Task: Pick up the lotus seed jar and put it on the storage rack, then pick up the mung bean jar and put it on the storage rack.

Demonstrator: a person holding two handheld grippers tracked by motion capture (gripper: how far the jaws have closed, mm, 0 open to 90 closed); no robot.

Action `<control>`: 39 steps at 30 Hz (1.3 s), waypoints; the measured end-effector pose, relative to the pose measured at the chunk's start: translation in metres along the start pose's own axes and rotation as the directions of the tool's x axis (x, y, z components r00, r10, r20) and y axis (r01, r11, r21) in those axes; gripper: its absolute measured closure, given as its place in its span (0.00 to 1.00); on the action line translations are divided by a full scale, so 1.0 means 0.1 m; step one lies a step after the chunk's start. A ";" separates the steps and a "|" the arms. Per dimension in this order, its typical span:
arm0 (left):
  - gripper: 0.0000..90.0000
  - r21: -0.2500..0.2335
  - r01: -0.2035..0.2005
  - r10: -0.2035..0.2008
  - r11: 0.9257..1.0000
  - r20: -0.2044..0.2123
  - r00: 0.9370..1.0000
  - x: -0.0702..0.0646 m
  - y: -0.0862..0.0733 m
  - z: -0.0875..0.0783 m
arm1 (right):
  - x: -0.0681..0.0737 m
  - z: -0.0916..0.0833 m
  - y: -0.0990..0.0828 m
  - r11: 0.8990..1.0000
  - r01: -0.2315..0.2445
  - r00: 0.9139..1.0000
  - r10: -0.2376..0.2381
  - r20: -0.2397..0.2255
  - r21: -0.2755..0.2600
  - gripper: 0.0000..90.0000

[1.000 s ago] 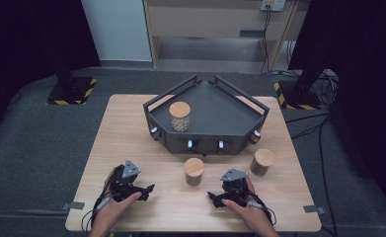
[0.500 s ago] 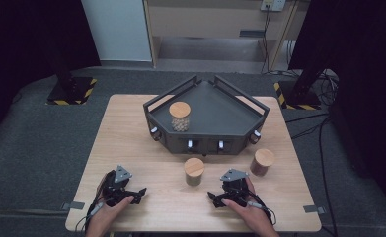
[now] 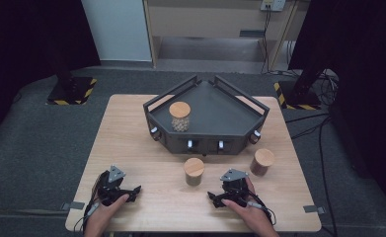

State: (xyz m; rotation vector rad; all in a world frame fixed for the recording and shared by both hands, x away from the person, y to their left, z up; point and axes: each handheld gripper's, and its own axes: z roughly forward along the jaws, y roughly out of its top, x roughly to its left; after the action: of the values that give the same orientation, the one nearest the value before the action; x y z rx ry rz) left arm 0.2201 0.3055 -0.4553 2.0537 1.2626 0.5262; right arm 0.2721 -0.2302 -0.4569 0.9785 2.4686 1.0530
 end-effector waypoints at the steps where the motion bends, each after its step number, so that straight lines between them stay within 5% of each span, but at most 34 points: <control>1: 0.02 0.002 -0.003 0.003 1.000 0.002 1.000 0.00 0.00 0.00 | 0.00 0.00 0.00 1.000 0.000 1.000 0.000 0.000 0.000 0.02; 13: 0.00 0.007 -0.002 0.002 1.000 -0.001 1.000 -0.01 0.01 0.01 | -0.02 -0.01 0.00 1.000 -0.003 1.000 0.003 -0.005 0.000 0.03; 17: 0.00 0.010 -0.002 0.002 1.000 -0.001 1.000 -0.01 0.02 0.01 | -0.05 -0.04 0.09 1.000 -0.014 1.000 0.014 -0.018 0.028 0.05; 22: 0.00 0.010 -0.002 0.002 1.000 -0.002 1.000 -0.02 0.02 0.01 | -0.07 -0.14 0.20 0.999 -0.037 0.999 0.037 -0.024 -0.001 0.06; 39: 0.00 0.010 -0.001 0.001 1.000 -0.004 1.000 -0.02 0.02 0.01 | 0.06 -0.07 0.61 0.999 0.032 0.999 -0.031 -0.036 0.027 0.07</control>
State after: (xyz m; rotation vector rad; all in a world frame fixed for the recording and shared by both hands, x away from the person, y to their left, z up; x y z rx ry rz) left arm 0.2215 0.3025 -0.4545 2.0629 1.2691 0.5251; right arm 0.2937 -0.1992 -0.4083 0.9334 2.5252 1.0371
